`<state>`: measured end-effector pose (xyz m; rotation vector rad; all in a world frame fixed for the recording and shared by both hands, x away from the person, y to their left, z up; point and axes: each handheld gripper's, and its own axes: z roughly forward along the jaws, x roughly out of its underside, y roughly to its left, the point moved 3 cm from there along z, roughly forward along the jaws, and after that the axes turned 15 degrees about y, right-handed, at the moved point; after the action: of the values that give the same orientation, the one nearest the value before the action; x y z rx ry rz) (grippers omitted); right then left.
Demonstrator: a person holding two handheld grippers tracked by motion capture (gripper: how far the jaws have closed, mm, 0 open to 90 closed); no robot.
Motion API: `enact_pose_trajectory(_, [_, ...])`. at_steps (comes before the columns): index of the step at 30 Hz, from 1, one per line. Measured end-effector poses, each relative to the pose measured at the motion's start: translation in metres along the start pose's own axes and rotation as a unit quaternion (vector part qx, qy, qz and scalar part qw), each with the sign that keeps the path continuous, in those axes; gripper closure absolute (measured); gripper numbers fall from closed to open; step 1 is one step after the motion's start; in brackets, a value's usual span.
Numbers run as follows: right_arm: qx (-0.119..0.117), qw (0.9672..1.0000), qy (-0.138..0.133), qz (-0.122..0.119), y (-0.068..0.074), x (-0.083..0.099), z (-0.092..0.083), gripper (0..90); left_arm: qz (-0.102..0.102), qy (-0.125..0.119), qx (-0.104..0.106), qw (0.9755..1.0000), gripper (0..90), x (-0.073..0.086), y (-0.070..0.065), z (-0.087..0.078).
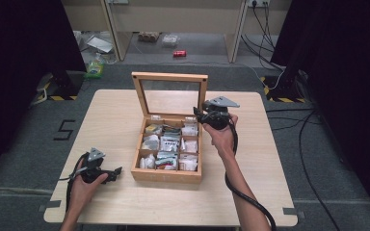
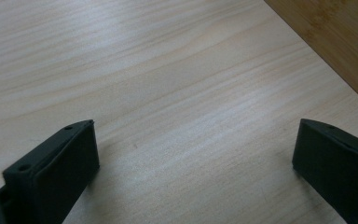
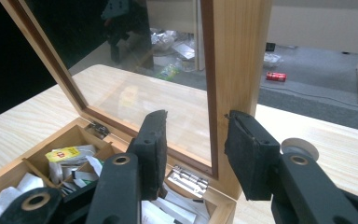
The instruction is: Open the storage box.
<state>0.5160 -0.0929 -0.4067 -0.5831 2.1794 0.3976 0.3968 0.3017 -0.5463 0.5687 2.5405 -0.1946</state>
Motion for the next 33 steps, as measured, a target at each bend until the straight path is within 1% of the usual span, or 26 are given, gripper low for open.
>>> enact_pose_trajectory(6, [0.017,0.9998,0.011,-0.004,-0.003,-0.003,0.005,57.2,0.0,0.0,0.0,1.0,0.0,0.0,0.0,0.0])
enact_pose_trajectory(12, [0.025,0.9995,0.018,-0.001,-0.005,-0.003,0.01,57.0,0.0,0.0,0.0,1.0,0.0,0.0,0.0,0.0])
enact_pose_trajectory(14, [0.024,0.9995,0.021,0.004,-0.005,-0.002,0.011,57.0,0.0,0.0,0.0,1.0,0.0,0.0,0.0,0.0])
enact_pose_trajectory(18, [0.023,0.9995,0.022,-0.001,-0.004,-0.001,0.013,56.8,0.0,0.0,0.0,1.0,0.0,0.0,0.0,0.0])
enact_pose_trajectory(20, [0.02,0.9995,0.023,0.003,-0.004,0.0,0.012,56.7,0.0,0.0,0.0,1.0,0.0,0.0,0.0,0.0])
enact_pose_trajectory(23, [0.02,0.9994,0.03,-0.001,-0.003,0.003,0.012,56.3,0.0,0.0,0.0,1.0,0.0,0.0,0.0,0.0])
enact_pose_trajectory(33, [0.011,0.9988,0.047,0.002,-0.001,0.014,0.005,54.5,0.0,0.0,0.0,1.0,0.0,0.0,0.0,0.0])
